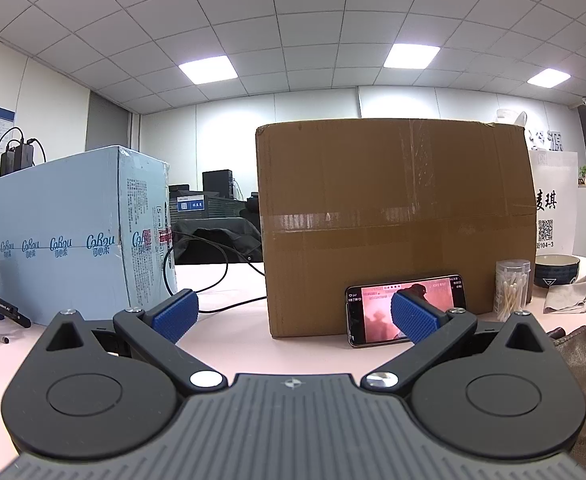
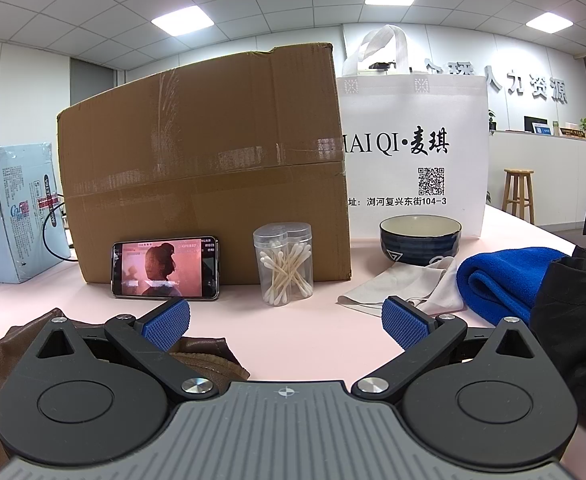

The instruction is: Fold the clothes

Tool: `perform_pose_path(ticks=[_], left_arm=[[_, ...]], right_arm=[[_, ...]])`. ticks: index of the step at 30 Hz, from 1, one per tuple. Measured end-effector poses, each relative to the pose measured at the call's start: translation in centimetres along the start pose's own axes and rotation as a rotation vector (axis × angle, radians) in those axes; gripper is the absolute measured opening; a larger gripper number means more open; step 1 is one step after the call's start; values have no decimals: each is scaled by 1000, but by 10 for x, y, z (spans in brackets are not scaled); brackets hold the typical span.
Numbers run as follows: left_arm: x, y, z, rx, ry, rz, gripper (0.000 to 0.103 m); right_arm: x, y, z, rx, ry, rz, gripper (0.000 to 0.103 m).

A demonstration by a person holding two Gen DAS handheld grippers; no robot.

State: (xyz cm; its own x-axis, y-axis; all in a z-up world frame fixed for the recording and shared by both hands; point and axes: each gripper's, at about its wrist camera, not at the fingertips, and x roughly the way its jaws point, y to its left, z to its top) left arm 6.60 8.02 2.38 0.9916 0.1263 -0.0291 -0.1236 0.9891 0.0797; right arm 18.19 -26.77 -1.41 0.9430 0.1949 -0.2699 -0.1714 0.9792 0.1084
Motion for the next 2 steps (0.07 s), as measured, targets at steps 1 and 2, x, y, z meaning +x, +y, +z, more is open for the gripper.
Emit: perform_pose_path(ticks=[1,2], left_arm=[[0,0,0,0,0,0,103],[0,0,0,0,1,1,103]], right_arm=[[0,0,0,0,0,0,103],[1,0,0,0,1,0,103]])
